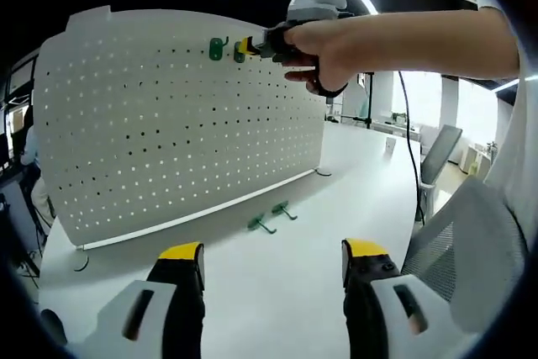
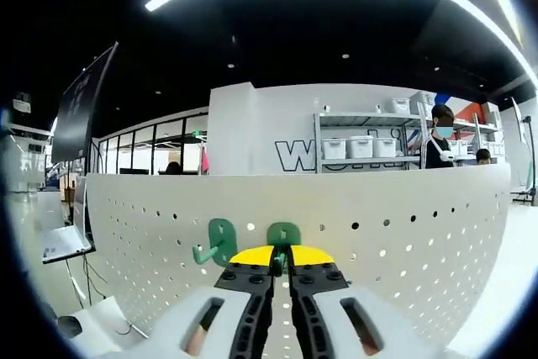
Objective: Insert the hook assembly into the mounting plate slot until the hook locks in place.
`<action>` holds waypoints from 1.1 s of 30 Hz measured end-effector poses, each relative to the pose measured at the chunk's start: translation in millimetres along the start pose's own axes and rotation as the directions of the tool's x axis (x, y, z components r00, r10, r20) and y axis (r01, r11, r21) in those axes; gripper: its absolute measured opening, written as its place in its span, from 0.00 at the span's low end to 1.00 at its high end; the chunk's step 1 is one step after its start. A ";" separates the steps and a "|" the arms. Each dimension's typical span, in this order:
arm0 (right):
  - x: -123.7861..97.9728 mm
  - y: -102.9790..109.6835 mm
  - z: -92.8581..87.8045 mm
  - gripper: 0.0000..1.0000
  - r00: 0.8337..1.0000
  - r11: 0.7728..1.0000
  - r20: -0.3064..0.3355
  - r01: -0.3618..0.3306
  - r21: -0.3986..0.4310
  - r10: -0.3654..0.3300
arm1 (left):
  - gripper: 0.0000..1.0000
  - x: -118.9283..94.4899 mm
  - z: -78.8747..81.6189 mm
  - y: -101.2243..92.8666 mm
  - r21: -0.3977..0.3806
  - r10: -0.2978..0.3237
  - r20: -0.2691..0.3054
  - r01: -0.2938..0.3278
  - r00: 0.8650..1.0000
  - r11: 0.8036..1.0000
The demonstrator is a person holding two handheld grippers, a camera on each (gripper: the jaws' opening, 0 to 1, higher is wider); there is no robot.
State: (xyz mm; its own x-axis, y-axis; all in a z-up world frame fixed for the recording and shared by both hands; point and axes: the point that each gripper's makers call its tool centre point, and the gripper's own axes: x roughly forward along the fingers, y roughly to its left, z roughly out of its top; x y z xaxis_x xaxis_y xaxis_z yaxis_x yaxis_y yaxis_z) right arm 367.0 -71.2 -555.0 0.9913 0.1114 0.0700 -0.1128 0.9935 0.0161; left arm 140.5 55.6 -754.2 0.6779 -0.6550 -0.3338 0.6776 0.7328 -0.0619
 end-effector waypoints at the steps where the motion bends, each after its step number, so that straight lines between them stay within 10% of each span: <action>1: -0.1 -0.8 -0.1 0.02 1.000 1.000 0.001 0.003 0.010 -0.003 | 0.68 -0.1 0.0 0.1 0.000 0.001 0.000 -0.001 1.000 1.000; 19: -4.0 0.2 0.0 0.04 1.000 1.000 -0.006 -0.024 -0.010 0.024 | 0.67 -1.1 1.6 0.0 -0.005 -0.004 0.010 0.004 1.000 1.000; 33: -16.7 14.4 -10.1 0.32 0.986 0.979 -0.041 -0.168 -0.117 0.164 | 0.67 -1.1 3.7 -3.9 0.008 -0.016 0.010 0.016 1.000 1.000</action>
State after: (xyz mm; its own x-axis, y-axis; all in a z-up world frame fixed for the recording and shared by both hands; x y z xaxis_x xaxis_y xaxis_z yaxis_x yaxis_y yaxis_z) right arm 349.6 -58.5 -566.0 0.9614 0.2736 0.0305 -0.2687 0.9566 -0.1128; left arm 138.1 52.8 -750.1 0.6698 -0.6685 -0.3233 0.6904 0.7209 -0.0600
